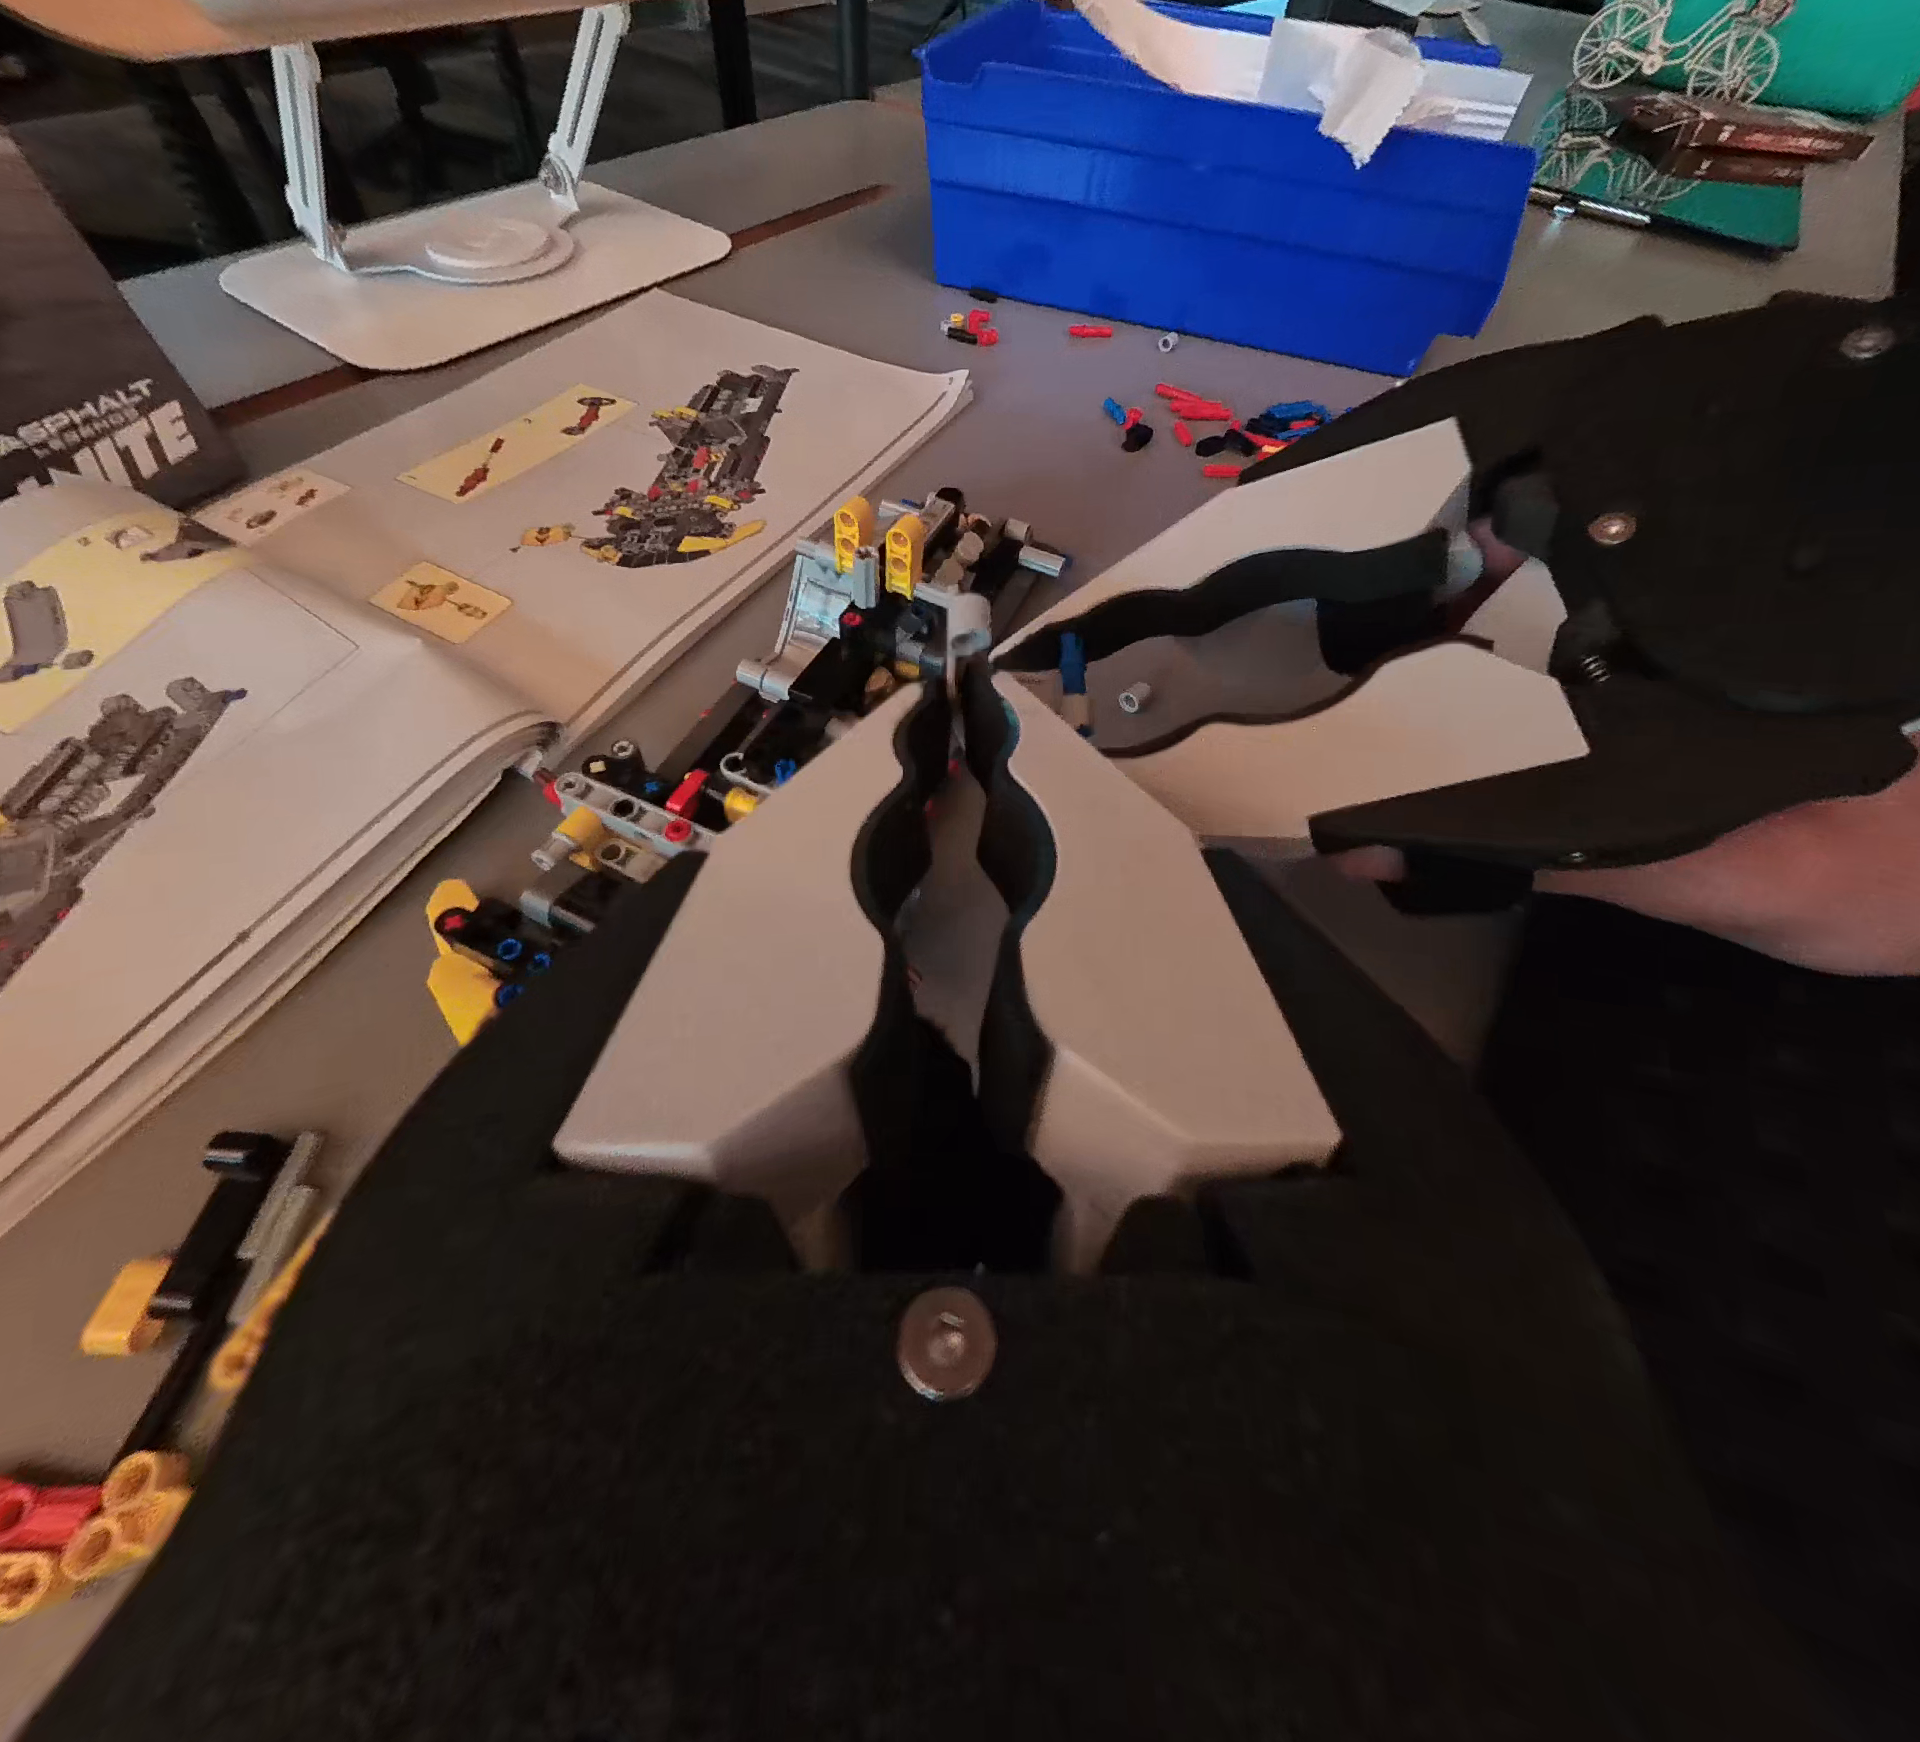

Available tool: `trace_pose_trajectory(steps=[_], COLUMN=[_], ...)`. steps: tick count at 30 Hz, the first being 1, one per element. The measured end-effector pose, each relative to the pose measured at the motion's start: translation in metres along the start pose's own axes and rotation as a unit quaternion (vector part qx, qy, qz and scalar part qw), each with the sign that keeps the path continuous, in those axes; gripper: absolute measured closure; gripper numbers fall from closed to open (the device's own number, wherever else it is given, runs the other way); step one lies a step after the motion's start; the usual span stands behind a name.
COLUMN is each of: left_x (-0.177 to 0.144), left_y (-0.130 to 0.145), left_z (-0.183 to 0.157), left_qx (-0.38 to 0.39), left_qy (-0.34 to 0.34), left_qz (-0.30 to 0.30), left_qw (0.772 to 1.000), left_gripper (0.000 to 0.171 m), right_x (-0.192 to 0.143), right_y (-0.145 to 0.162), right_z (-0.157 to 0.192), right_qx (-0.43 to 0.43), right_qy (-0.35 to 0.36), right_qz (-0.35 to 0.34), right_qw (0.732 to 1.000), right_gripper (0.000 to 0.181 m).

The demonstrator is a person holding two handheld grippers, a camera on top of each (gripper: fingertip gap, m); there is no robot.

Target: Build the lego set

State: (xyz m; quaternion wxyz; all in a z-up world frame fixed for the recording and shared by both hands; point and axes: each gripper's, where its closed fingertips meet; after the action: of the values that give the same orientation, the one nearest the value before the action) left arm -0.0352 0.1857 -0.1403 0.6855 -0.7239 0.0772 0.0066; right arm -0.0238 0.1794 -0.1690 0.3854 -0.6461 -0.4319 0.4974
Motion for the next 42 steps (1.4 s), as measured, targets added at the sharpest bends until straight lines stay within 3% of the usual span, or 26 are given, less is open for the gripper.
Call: trace_pose_trajectory(steps=[10, 25, 30, 31, 34, 39, 42], left_x=[0.000, 0.002, 0.003, 0.003, 0.003, -0.006, -0.012], left_y=[0.009, 0.015, 0.017, 0.016, 0.013, 0.017, 0.007], left_z=[-0.002, -0.004, -0.001, 0.001, 0.003, -0.007, -0.023], left_qx=[-0.025, -0.029, -0.014, -0.014, -0.016, -0.078, -0.119], left_qy=[-0.021, -0.009, -0.001, 0.000, 0.039, 0.127, 0.197], left_qz=[0.015, 0.030, 0.038, 0.033, 0.032, 0.043, 0.029], left_qw=[0.999, 0.999, 0.999, 0.999, 0.999, 0.988, 0.973], left_gripper=[0.171, 0.171, 0.171, 0.171, 0.171, 0.171, 0.171], right_x=[0.003, 0.002, 0.005, 0.004, -0.006, -0.043, -0.064], right_y=[0.008, 0.014, 0.017, 0.016, 0.008, 0.006, 0.012], right_z=[0.000, -0.002, 0.003, 0.006, 0.013, -0.005, 0.005], right_qx=[0.014, -0.040, 0.003, 0.006, 0.027, 0.094, 0.142], right_qy=[-0.003, -0.006, -0.025, -0.036, -0.079, -0.181, -0.297], right_qz=[0.030, 0.043, 0.043, 0.037, 0.006, -0.021, -0.016], right_qw=[0.999, 0.998, 0.999, 0.999, 0.996, 0.979, 0.944], right_gripper=[0.146, 0.157, 0.155, 0.155, 0.132, 0.135, 0.137])
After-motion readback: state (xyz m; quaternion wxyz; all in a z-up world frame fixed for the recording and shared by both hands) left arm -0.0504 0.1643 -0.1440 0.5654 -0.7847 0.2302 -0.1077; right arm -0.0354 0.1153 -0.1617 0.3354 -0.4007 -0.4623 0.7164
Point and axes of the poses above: each gripper's, where its closed fingertips meet, x out along the fingers, y out of its underside, z = x × y across the jaws, and after that the axes turned 12 degrees about -z, right-handed
